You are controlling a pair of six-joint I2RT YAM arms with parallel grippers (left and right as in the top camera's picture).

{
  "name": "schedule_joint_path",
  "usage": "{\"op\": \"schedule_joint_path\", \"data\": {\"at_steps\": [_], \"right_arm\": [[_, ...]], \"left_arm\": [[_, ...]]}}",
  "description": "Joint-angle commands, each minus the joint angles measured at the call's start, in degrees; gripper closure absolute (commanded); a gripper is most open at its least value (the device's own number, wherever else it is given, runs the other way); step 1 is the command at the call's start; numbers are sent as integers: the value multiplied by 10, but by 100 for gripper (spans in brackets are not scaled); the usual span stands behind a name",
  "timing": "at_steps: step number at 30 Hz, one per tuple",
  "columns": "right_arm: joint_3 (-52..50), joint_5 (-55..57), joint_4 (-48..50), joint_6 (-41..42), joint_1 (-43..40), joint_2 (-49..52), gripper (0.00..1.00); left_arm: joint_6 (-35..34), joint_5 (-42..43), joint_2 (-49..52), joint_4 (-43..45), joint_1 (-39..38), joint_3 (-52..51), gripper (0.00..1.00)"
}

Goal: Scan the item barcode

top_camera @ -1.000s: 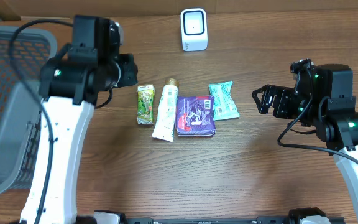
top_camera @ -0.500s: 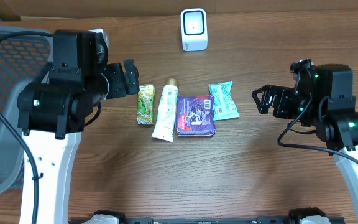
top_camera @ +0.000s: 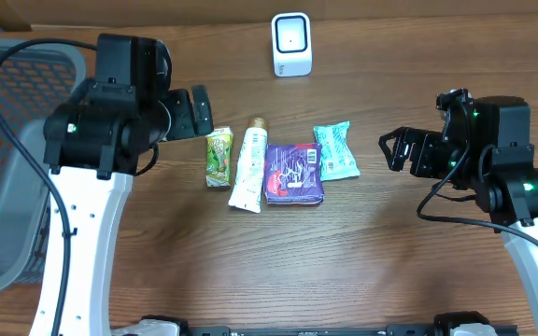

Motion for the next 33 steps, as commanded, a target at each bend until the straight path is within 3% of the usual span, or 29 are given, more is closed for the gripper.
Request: {"op": "schedule_joint_path", "data": {"at_steps": [1, 33], "right_arm": [[11, -1, 3, -3, 3, -1, 0], [11, 0, 3, -3, 3, -1, 0]], "left_arm": [[-4, -8, 12, 0, 3, 10, 0], [-4, -8, 31, 1, 3, 10, 0]]}}
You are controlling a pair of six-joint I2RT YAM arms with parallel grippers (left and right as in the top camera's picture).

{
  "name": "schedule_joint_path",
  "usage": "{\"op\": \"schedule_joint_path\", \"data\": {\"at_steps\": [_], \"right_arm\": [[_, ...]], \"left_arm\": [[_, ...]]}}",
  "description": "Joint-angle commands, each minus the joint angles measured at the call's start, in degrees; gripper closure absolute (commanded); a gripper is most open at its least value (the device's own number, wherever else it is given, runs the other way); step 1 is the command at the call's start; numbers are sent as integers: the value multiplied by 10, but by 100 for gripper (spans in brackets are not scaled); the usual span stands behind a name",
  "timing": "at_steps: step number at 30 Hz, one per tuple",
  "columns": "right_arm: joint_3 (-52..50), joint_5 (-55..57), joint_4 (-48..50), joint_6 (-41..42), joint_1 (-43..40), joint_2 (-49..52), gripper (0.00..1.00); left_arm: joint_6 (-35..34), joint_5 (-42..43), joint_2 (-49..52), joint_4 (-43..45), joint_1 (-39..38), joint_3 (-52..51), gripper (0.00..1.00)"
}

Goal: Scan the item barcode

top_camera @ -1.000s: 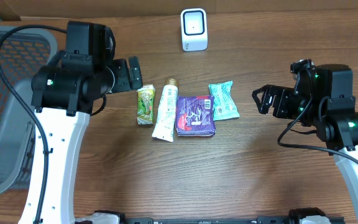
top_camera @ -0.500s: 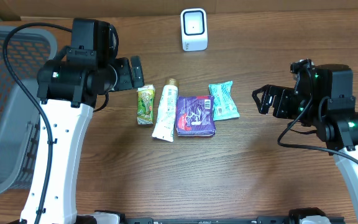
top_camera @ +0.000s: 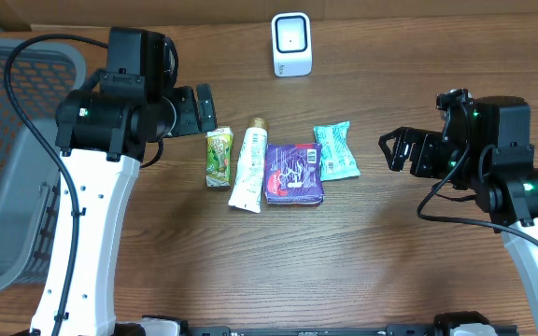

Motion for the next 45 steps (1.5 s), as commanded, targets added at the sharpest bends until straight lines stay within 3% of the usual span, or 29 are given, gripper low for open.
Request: {"op": "schedule_joint_path", "data": {"at_steps": [1, 23, 31, 43, 45], "right_arm": [[11, -1, 3, -3, 3, -1, 0], [11, -36, 32, 1, 3, 6, 0], [13, -121, 103, -50, 2, 99, 2], [12, -134, 155, -138, 2, 316, 21], [12, -143, 181, -153, 2, 343, 29]], "left_arm": [[-4, -8, 3, 1, 3, 10, 0], [-4, -8, 3, 1, 3, 10, 0], [-4, -8, 3, 1, 3, 10, 0], [-4, -8, 3, 1, 3, 10, 0], [-4, -8, 3, 1, 3, 10, 0]]}}
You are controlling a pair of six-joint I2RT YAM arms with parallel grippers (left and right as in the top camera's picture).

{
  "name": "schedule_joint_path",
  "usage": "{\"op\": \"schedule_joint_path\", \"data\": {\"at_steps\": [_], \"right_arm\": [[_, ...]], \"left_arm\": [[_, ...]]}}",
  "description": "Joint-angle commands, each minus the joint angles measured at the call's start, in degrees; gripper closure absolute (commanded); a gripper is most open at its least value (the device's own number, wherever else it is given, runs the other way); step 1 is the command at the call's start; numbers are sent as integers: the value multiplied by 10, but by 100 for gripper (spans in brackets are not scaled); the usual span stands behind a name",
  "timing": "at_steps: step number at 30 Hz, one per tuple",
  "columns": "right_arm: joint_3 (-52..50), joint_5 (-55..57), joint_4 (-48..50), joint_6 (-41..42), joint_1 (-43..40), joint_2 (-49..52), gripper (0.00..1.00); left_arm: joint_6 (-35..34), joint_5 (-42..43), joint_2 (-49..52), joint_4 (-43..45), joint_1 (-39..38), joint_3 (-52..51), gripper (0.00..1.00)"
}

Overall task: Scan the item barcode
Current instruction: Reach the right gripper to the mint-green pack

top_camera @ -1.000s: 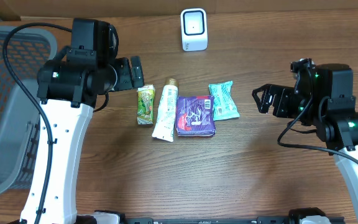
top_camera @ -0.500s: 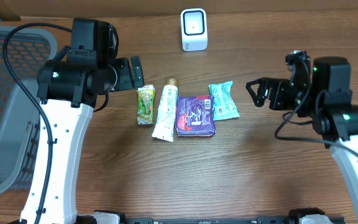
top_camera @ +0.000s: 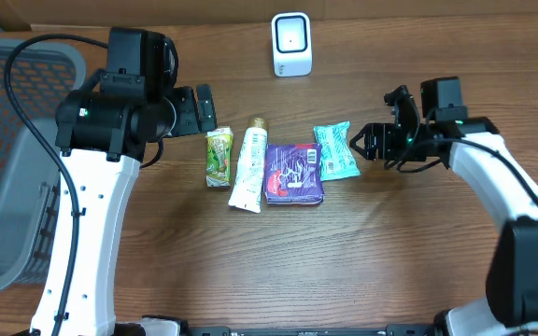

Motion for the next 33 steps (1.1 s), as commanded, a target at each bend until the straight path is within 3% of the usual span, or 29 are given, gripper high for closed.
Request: {"op": "schedule_joint_path", "data": {"at_steps": [1, 5, 23, 27, 33], "right_arm": [[12, -24, 32, -40, 2, 31, 30], [12, -30, 80, -56, 5, 70, 36], [12, -76, 151, -57, 16, 160, 38], [12, -75, 166, -56, 26, 181, 51], [12, -75, 175, -18, 22, 181, 82]], "left_arm": [[-4, -8, 3, 1, 3, 10, 0], [-4, -8, 3, 1, 3, 10, 0], [-4, -8, 3, 1, 3, 10, 0], [-4, -8, 3, 1, 3, 10, 0], [-4, -8, 3, 1, 3, 10, 0]]}}
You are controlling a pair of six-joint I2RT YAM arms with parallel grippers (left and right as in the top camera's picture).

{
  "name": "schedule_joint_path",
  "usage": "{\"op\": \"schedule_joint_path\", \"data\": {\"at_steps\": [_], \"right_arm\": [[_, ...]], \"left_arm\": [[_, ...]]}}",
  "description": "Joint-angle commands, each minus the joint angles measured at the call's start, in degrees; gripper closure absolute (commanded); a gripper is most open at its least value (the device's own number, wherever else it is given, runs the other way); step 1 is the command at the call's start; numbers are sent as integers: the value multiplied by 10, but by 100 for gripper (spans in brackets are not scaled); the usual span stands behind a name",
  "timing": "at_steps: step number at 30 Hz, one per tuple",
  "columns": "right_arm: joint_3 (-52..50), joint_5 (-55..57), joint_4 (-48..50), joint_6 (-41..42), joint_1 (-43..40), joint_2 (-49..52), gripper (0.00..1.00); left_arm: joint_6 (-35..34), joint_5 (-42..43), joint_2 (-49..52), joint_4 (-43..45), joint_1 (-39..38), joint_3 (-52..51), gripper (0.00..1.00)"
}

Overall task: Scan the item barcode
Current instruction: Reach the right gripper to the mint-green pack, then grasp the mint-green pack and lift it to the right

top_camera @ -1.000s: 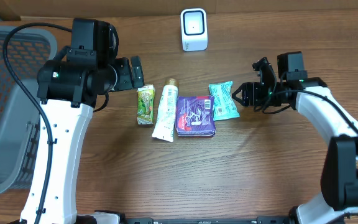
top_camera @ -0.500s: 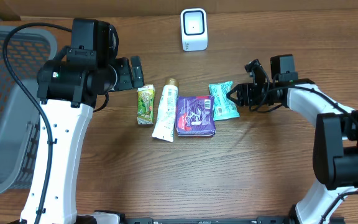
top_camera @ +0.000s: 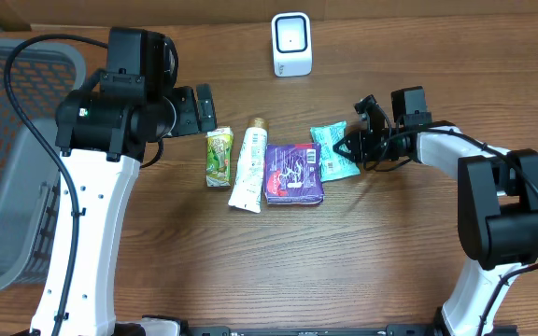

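A teal packet lies at the right end of a row of items on the wooden table. My right gripper is low at the packet's right edge, fingers apart and touching or nearly touching it. The white barcode scanner stands at the back centre. My left gripper hangs open above the table, just left of the row's far end, holding nothing.
The row also holds a green pouch, a white tube and a purple packet. A grey mesh basket fills the left edge. A cardboard box runs along the back.
My right gripper has moved left, from just right of the teal packet to its right edge. The packet looks nudged slightly left. The left arm has not moved.
Both grippers were open and away from the items, the right one far at the right. The left arm then shifted a little and stayed. The right gripper came beside the teal packet, and now stands at its edge.
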Motion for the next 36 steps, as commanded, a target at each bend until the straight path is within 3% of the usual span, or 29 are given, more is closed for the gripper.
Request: {"op": "schedule_joint_path", "data": {"at_steps": [1, 4, 12, 17, 25, 30, 36], "right_arm": [[7, 2, 1, 38, -4, 10, 86], [14, -7, 1, 94, -17, 7, 96], [25, -214, -5, 99, -91, -47, 96], [25, -224, -56, 99, -127, -138, 96], [25, -33, -149, 164, -128, -351, 96], [22, 107, -182, 294, -128, -470, 96], [-18, 145, -175, 382, -128, -572, 96]], "left_arm": [[-4, -8, 3, 1, 3, 10, 0], [-4, -8, 3, 1, 3, 10, 0], [-4, -8, 3, 1, 3, 10, 0], [-4, -8, 3, 1, 3, 10, 0], [-4, -8, 3, 1, 2, 10, 0], [-4, -8, 3, 1, 2, 10, 0], [-4, -8, 3, 1, 2, 10, 1]]}}
